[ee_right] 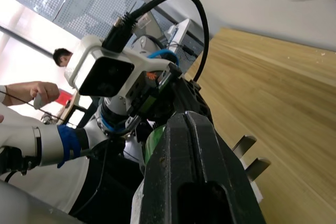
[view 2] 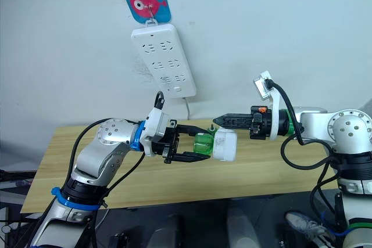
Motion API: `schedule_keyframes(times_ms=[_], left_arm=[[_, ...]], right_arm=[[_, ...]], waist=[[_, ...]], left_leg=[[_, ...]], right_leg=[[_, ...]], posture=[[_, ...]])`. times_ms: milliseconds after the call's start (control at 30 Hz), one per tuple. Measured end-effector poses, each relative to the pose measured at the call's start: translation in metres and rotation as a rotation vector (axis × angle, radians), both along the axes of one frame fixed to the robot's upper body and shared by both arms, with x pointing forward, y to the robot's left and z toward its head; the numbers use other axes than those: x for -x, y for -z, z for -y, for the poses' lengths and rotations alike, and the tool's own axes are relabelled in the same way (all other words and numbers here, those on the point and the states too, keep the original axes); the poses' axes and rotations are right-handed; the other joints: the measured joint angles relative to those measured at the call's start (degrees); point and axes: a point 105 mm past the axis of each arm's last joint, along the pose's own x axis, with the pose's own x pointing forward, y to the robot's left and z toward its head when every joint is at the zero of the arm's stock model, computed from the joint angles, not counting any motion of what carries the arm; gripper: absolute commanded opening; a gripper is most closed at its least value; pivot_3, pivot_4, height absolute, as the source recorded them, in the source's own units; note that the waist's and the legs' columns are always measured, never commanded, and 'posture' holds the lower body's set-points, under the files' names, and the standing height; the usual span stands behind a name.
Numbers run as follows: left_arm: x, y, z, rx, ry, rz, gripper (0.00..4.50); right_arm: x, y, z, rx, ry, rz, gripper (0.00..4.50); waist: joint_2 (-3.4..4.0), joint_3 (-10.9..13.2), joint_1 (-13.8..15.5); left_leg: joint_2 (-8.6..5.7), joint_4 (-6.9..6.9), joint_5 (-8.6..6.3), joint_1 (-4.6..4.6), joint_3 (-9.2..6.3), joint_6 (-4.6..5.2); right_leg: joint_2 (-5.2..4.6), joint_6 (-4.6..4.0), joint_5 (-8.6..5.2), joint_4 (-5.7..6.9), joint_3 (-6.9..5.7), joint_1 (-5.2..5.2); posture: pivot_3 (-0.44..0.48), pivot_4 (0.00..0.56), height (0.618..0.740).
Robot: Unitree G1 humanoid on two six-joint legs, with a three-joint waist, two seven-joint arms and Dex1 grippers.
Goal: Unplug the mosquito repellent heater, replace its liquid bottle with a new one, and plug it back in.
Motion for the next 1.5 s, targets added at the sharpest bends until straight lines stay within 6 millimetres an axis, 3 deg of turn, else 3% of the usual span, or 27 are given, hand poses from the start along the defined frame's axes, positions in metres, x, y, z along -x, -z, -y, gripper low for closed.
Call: schedule_keyframes(times_ms=[800,1033,1133,1200,1500], left_arm=[[0.003,0.001,0.008,0.006,0.007,-0.012,2.29],[-0.004,-0.002,0.007,0.024,-0.047,0.042,2.29],[-0.012,-0.007,0.005,0.093,-0.127,0.082,2.29],[-0.02,-0.006,0.003,0.153,-0.204,0.067,2.29],[-0.042,-0.012,0.01,0.39,-0.449,-0.034,2.29]], right_arm=[[-0.006,0.013,-0.005,0.008,0.001,-0.074,0.0],[-0.019,0.001,0.002,-0.038,0.102,-0.007,0.0],[-0.027,-0.021,0.019,-0.126,0.244,0.076,0.59],[-0.027,-0.027,0.03,-0.177,0.346,0.108,1.31],[-0.006,0.003,0.073,-0.302,0.826,0.004,4.46]], waist=[[0.0,0.0,0.01],[0.0,0.0,0.06],[0.0,0.0,0.25],[-0.01,0.0,0.31],[0.01,-0.01,0.35]], left_leg=[[0.0,0.0,0.0,0.0,-0.01,0.0],[-0.01,0.0,0.0,-0.02,-0.01,0.0],[-0.02,0.0,0.0,-0.03,-0.01,0.0],[-0.02,-0.01,0.0,-0.05,-0.01,0.01],[-0.04,0.02,0.0,0.0,0.0,0.01]], right_leg=[[0.0,0.0,0.0,0.01,-0.01,0.0],[-0.01,0.0,0.0,0.01,-0.01,0.0],[-0.03,0.0,0.0,-0.01,-0.01,0.01],[-0.03,0.01,0.0,-0.01,-0.02,-0.01],[-0.04,0.02,0.0,0.08,0.03,0.01]], posture=[[-0.134,0.205,0.725],[-0.145,0.205,0.725],[-0.156,0.205,0.725],[-0.167,0.208,0.725],[-0.211,0.208,0.725]])
